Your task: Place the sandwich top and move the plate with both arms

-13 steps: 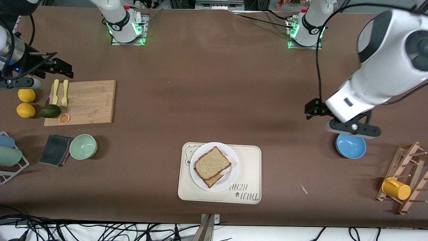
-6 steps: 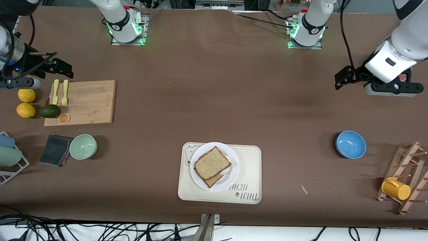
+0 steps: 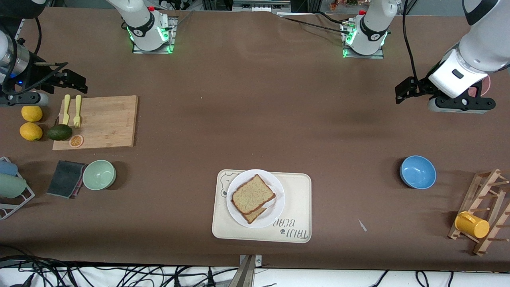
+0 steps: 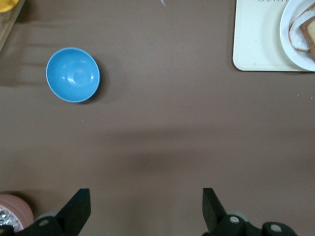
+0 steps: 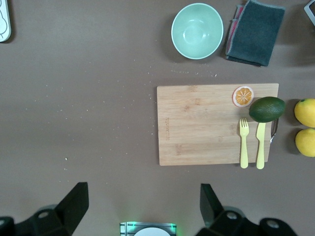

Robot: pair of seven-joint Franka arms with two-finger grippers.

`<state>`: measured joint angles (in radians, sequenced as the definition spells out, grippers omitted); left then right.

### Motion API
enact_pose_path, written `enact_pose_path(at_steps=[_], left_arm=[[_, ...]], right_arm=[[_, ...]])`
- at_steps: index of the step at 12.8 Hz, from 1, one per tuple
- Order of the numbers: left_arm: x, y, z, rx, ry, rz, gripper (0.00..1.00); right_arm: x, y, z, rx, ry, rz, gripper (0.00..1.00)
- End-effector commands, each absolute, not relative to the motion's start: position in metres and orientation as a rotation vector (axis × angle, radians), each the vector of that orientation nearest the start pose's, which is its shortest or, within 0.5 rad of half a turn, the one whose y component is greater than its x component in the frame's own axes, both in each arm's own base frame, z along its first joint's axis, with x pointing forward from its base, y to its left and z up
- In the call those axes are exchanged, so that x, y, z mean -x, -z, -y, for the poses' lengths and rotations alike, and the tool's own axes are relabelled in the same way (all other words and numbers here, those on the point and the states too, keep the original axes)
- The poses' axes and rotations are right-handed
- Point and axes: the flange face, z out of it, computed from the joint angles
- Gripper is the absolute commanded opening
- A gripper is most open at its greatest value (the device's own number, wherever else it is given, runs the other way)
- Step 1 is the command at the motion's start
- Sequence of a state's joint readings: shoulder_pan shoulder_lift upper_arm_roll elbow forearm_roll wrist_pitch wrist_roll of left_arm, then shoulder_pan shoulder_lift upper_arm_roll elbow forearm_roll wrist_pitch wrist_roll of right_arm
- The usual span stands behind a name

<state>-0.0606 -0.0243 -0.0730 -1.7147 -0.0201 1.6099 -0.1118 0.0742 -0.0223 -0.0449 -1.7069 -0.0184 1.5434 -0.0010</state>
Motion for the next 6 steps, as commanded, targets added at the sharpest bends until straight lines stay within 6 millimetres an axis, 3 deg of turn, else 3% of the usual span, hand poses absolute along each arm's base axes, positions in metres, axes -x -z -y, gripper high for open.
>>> enact_pose_path(at_steps=[1, 6], left_arm=[[-0.536, -0.583, 0.058, 3.154, -0.149, 0.041, 1.00], [-0.540, -0.596, 0.051, 3.162, -0.116, 0.055, 1.00]], right_arm=[[-0.539, -0.576, -0.013, 3.137, -0.217, 0.031, 1.00], [-0.539, -0.576, -0.013, 3.137, -0.217, 0.031, 1.00]])
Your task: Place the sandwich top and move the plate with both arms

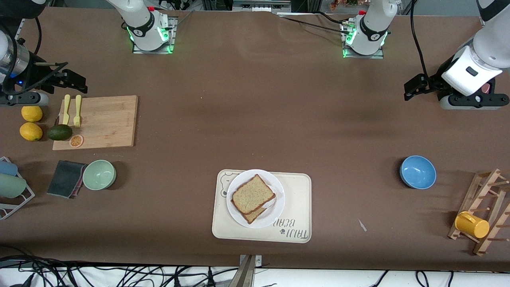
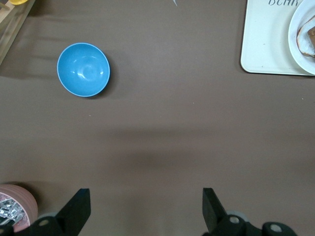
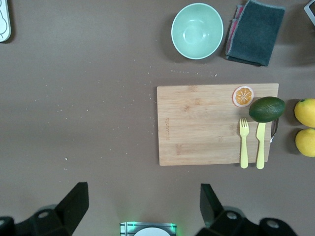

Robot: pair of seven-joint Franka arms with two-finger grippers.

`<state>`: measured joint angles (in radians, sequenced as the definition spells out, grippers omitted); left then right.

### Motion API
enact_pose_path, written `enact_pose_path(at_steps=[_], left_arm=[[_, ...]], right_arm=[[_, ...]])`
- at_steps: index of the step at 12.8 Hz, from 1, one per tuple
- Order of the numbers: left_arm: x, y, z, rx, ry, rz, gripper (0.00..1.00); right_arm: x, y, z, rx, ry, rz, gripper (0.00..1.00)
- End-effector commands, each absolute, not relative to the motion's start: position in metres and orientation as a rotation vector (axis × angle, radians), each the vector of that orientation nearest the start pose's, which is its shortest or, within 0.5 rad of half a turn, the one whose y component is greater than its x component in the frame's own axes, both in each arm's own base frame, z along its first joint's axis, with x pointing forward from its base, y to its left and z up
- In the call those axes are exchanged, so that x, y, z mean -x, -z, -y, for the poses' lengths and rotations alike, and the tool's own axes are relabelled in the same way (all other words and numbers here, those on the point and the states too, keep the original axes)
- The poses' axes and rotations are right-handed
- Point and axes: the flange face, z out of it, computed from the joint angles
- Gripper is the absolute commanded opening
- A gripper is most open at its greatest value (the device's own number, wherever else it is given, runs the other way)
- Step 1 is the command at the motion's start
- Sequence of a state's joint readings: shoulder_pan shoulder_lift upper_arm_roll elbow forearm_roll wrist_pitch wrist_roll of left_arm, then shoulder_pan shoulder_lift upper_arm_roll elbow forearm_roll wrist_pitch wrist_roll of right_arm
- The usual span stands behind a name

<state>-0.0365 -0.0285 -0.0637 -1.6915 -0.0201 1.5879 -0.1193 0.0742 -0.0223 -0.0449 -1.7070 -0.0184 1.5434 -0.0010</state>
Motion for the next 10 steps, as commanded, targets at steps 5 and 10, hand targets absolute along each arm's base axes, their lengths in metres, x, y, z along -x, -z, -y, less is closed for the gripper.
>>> enact_pose_path(at_steps=[5, 10], left_arm=[[-0.5394, -0.5980, 0.0476, 3.167, -0.114, 0.065, 1.00], [-0.5402, -0.6008, 0.0478, 3.169, -0.105, 0.079, 1.00]], right_arm=[[-0.5387, -0.5756, -0.0128, 3.136, -0.219, 0.031, 1.00], [-0.5387, -0.5756, -0.0128, 3.136, -0.219, 0.031, 1.00]])
